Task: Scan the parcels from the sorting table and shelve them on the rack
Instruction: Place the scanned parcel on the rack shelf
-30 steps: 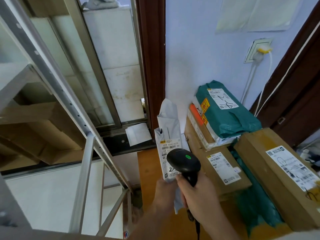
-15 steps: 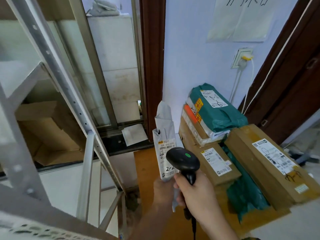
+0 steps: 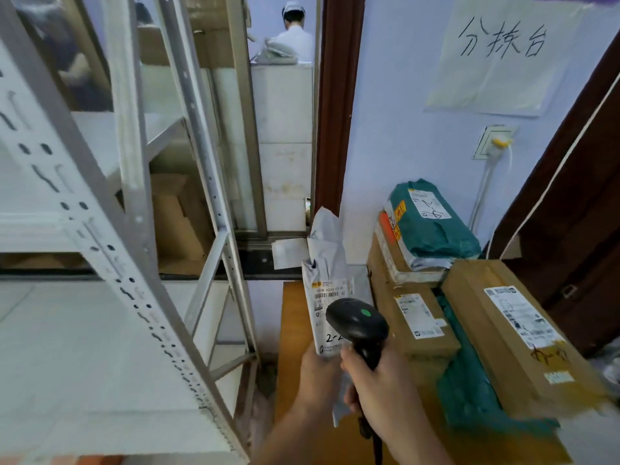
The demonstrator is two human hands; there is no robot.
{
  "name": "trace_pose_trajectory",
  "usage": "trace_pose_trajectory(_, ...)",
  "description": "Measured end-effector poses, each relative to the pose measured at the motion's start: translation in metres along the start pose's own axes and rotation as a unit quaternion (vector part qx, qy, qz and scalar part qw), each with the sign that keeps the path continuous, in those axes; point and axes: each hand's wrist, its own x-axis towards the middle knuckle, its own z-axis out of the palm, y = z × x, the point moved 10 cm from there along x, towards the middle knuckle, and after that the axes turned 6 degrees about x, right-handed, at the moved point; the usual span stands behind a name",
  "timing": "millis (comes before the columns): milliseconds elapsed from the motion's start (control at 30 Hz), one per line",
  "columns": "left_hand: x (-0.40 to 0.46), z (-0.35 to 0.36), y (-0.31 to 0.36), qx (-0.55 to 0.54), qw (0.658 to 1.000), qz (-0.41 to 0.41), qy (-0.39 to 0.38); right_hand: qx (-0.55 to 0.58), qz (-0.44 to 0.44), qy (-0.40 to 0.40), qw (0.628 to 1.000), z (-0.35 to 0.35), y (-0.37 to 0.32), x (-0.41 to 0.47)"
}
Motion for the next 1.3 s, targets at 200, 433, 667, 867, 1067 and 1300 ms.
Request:
trace_pose_trajectory(200, -0.077, 0.009, -0.01, -0.068, 0.995, 0.056, 0.04, 0.002, -0.019, -0.038, 0.999, -0.021, 0.014, -0.053)
trace_pose_trajectory(433, -0.125, 0.007, -0.021, -0.08, 0.993, 0.05, 0.07, -0.001, -0.032, -0.088, 0.996, -0.018, 0.02, -0.093)
trace_pose_trajectory(667, -0.145, 0.011, -0.027, -0.11, 0.99, 0.062, 0.061, 0.014, -0.042, -0.09, 0.995, -0.021, 0.022, -0.113)
trace_pose_trajectory(867, -0.162, 0.003, -0.031, -0.082, 0.992, 0.062, 0.071, -0.001, -0.049, -0.093, 0.995, -0.017, 0.025, -0.123)
trace_pose_trajectory(1067, -0.183, -0.038, -0.047, -0.135, 0.983, 0.036, 0.122, -0.034, -0.07, -0.162, 0.984, 0.027, 0.015, -0.138)
trace_pose_trajectory(1300, -0.224, -0.151, -0.061, -0.196, 0.95, 0.058, 0.236, -0.049, -0.117, -0.257, 0.958, 0.117, -0.016, -0.173)
